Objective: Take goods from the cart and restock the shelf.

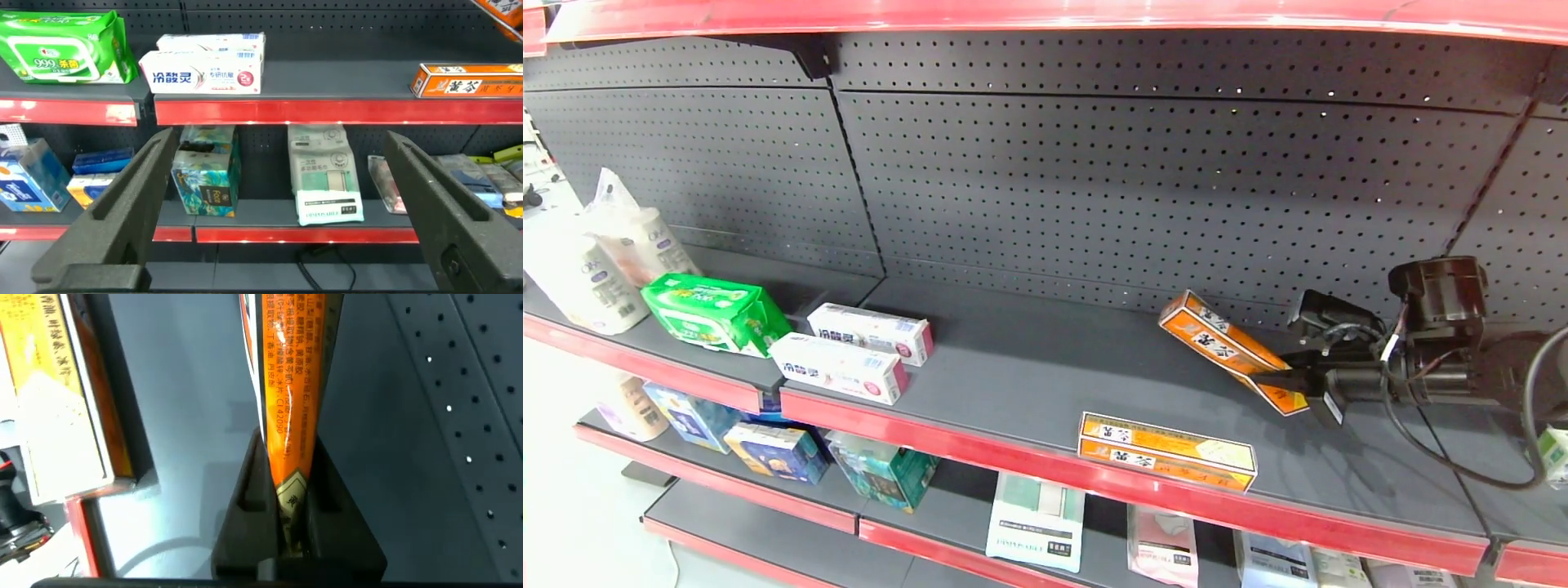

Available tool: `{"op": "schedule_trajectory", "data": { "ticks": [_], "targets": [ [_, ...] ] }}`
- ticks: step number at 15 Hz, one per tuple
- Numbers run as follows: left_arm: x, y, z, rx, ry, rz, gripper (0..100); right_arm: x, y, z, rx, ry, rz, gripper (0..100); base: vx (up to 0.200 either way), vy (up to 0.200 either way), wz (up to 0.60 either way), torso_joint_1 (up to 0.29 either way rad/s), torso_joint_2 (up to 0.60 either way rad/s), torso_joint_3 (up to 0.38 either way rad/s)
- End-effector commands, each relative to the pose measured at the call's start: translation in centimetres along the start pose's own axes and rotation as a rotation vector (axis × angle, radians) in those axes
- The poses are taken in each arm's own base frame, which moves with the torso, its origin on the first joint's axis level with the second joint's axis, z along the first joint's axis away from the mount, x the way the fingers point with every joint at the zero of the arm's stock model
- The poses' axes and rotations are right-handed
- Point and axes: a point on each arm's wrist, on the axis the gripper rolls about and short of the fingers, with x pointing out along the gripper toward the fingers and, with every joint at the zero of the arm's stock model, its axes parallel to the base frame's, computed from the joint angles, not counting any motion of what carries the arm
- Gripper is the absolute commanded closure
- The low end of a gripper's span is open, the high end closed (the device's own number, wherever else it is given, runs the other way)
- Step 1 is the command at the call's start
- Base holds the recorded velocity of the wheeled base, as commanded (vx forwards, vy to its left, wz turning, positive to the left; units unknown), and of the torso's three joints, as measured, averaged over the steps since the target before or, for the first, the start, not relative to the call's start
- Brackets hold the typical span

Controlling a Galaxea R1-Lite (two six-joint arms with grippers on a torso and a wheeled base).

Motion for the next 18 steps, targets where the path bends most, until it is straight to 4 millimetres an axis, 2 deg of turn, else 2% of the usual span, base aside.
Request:
{"op": "schedule_trajectory", "data": {
  "ticks": [1,4,11,18],
  "targets": [
    [0.0,0.0,0.0,0.000,-0.001,0.000,0,0.7,0.1,0.0,-0.003,0.004,0.013,100,0.000,0.000,0.00,0.000,0.00,0.000],
    [0.0,0.0,0.0,0.000,-0.001,0.000,0,2.6,0.5,-1.0,0.006,0.043,0.057,100,0.000,0.000,0.00,0.000,0.00,0.000],
    [0.0,0.0,0.0,0.000,-0.001,0.000,0,4.3,-0.2,-0.6,-0.047,0.064,0.040,100,0.000,0.000,0.00,0.000,0.00,0.000],
    [0.0,0.0,0.0,0.000,-0.001,0.000,0,4.8,-0.1,-0.7,-0.047,0.069,0.051,100,0.000,0.000,0.00,0.000,0.00,0.000]
  ]
}}
